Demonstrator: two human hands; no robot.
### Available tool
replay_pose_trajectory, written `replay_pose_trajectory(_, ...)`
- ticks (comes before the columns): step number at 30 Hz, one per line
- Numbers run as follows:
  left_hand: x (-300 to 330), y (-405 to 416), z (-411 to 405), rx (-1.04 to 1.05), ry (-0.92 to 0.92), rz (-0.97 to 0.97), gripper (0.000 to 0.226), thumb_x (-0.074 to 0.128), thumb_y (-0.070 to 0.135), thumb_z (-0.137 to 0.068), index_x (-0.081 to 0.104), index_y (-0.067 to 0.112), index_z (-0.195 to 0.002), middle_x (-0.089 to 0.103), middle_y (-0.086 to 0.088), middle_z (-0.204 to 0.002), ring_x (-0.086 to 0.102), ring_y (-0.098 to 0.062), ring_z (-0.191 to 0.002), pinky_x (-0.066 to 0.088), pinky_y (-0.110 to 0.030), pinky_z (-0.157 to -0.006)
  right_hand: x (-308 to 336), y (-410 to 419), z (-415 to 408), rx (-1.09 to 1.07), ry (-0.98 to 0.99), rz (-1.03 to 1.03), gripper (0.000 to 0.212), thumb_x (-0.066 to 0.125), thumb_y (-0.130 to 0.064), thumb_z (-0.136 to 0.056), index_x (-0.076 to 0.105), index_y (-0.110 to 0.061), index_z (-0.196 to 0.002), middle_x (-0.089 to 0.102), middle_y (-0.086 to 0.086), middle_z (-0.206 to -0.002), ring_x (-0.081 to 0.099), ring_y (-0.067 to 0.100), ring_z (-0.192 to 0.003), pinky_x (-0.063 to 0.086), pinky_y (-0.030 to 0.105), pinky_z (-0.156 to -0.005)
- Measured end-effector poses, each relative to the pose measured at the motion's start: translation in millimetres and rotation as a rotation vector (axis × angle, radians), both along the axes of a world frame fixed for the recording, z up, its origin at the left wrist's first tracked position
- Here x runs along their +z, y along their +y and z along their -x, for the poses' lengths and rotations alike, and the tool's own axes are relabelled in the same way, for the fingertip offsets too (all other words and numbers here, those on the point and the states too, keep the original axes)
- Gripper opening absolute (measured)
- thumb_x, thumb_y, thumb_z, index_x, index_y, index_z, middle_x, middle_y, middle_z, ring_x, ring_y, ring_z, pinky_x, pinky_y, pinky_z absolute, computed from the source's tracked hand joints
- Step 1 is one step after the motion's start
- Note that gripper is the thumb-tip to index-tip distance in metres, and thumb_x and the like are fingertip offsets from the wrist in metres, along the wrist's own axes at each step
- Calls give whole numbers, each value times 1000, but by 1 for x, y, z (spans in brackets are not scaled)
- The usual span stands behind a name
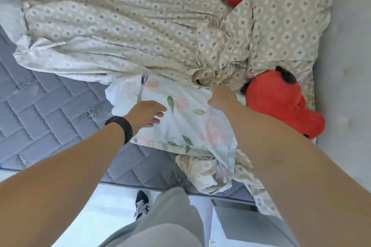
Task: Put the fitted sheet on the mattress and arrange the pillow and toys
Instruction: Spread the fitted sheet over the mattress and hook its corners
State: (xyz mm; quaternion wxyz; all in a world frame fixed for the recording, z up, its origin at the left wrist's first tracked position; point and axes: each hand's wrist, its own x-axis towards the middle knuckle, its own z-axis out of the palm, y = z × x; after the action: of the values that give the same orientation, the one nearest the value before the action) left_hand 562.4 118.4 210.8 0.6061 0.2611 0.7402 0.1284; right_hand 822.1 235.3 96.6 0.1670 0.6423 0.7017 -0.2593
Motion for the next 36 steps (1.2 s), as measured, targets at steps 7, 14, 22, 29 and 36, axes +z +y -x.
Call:
replay_pose_trajectory(7, -15, -24, 5, 206, 85, 73, 21, 62, 24, -96, 70, 11, -110, 66, -4, -97, 59, -21, -73, 45, -28, -65, -47, -45, -24, 121, -57, 355, 90, 65, -70, -78, 38, -22, -149, 51, 5, -144, 38, 34, -140, 5, 55, -119)
replay_pose_trajectory(14, -32, -60, -37, -78, 119, 88, 20, 54, 26, -101, 68, 11, -104, 65, -6, -99, 54, -26, -75, 43, -32, -65, -25, -132, -2, 385, 39, 307, 61, 51, -59, -93, 52, -17, -138, 55, 6, -139, 48, 32, -131, 31, 46, -112)
replay_pose_trajectory(22, -8, -62, -88, -450, 272, -71, 19, 51, 18, -100, 65, 7, -107, 61, -11, -100, 57, -26, -89, 51, -43, -90, 81, -108, -78, -254, 284, -158, 37, 59, -43, -87, 66, -20, -115, 67, 7, -109, 63, 30, -100, 50, 39, -82)
replay_pose_trajectory(29, 53, -30, -123, -485, 215, -244, 10, 49, 18, -96, 53, 11, -90, 52, -11, -88, 48, -24, -76, 39, -36, -68, 192, -82, -164, -580, -17, -506, 32, 49, -38, -95, 65, -18, -113, 68, 10, -114, 63, 33, -109, 43, 37, -85)
replay_pose_trajectory(36, 69, -46, -140, -504, 109, -278, 12, 48, 19, -100, 57, 11, -98, 49, -9, -94, 43, -21, -72, 36, -25, -52, 184, -102, -163, -578, 86, -261, 58, 56, -34, -92, 41, -19, -146, 49, 10, -145, 44, 36, -133, 32, 49, -109)
